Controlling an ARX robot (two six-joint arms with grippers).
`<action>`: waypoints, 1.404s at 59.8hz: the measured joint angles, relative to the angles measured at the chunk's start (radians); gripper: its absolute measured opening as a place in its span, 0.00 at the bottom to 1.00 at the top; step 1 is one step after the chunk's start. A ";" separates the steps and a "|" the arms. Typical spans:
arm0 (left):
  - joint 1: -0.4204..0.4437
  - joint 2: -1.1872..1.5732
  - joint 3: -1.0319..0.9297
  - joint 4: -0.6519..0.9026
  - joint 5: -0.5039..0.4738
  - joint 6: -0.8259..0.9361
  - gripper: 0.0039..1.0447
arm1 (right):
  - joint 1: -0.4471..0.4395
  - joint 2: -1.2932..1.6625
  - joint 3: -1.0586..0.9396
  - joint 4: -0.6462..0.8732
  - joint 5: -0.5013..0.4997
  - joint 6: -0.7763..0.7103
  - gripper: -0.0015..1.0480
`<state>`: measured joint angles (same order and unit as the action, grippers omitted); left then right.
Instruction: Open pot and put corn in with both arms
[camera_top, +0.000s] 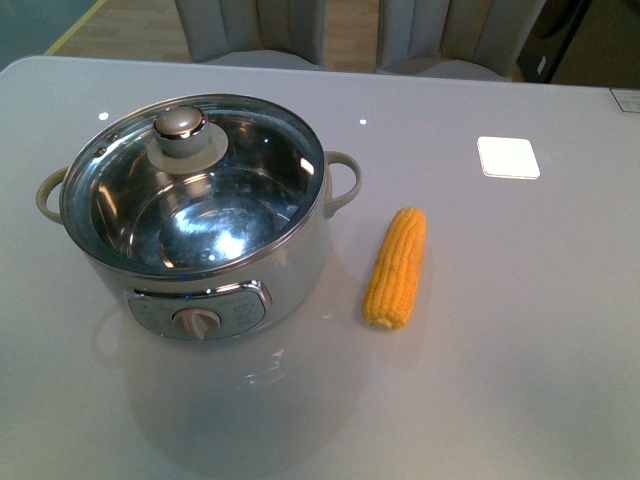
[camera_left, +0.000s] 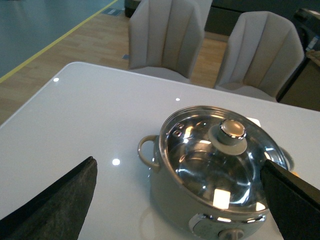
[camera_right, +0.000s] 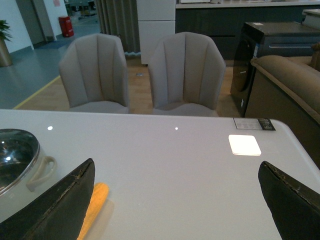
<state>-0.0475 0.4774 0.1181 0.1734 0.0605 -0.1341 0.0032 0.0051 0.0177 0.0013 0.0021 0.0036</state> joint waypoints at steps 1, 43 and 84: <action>-0.003 0.023 0.000 0.023 0.005 0.002 0.94 | 0.000 0.000 0.000 0.000 0.000 0.000 0.92; -0.175 1.331 0.433 0.824 0.051 0.230 0.94 | 0.000 0.000 0.000 0.000 0.000 0.000 0.92; -0.214 1.583 0.628 0.827 0.015 0.186 0.94 | 0.000 0.000 0.000 0.000 0.000 0.000 0.92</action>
<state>-0.2615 2.0605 0.7464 1.0004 0.0753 0.0517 0.0032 0.0048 0.0177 0.0013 0.0021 0.0040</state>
